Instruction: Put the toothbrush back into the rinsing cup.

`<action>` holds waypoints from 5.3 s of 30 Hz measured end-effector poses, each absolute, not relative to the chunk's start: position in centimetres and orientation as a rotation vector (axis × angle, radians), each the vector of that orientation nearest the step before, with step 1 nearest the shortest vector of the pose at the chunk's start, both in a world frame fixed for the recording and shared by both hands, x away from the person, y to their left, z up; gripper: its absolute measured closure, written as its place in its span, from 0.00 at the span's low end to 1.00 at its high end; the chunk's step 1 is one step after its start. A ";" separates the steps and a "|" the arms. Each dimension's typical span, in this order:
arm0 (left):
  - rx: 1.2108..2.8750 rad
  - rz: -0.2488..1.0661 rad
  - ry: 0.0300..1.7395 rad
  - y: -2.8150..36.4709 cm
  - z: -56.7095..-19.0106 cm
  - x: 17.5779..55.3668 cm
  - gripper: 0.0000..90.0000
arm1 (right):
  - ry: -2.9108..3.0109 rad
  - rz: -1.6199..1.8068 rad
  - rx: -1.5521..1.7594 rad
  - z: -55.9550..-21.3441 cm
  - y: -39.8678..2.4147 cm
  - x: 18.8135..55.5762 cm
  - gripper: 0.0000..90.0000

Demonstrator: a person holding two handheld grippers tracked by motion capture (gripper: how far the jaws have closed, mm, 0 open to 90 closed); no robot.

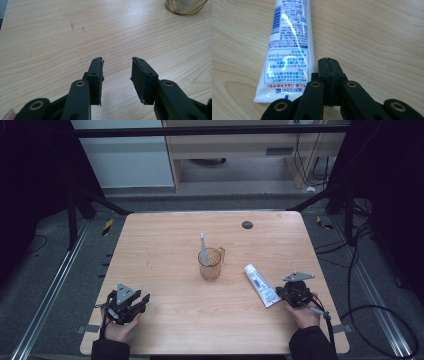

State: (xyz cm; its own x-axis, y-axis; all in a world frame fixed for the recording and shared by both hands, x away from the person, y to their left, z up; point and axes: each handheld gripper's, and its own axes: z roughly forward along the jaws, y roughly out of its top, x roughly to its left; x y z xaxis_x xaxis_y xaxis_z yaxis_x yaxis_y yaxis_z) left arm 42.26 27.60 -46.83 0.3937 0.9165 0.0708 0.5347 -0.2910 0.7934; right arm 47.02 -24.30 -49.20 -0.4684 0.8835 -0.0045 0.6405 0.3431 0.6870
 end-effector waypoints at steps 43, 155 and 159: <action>1.956 0.701 1.262 27.6 -46.8 42.4 0.69 | 2.366 1.082 1.229 -49.4 -19.0 46.4 1.00; 1.978 0.691 1.274 27.5 -47.0 43.0 0.72 | 2.211 0.944 1.307 -47.5 -22.9 49.2 1.00; 1.976 0.692 1.275 27.6 -47.0 43.1 0.72 | 2.235 0.956 1.294 -47.4 -22.7 48.2 1.00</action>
State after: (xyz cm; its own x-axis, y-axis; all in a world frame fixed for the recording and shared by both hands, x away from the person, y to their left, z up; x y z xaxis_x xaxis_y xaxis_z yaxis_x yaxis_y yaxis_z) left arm 43.05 27.57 -47.01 0.3801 0.9221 0.0716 0.5626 -0.2920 0.7734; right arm 48.21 -22.70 -47.44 -0.5006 0.8657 0.0068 0.6029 0.3430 0.7203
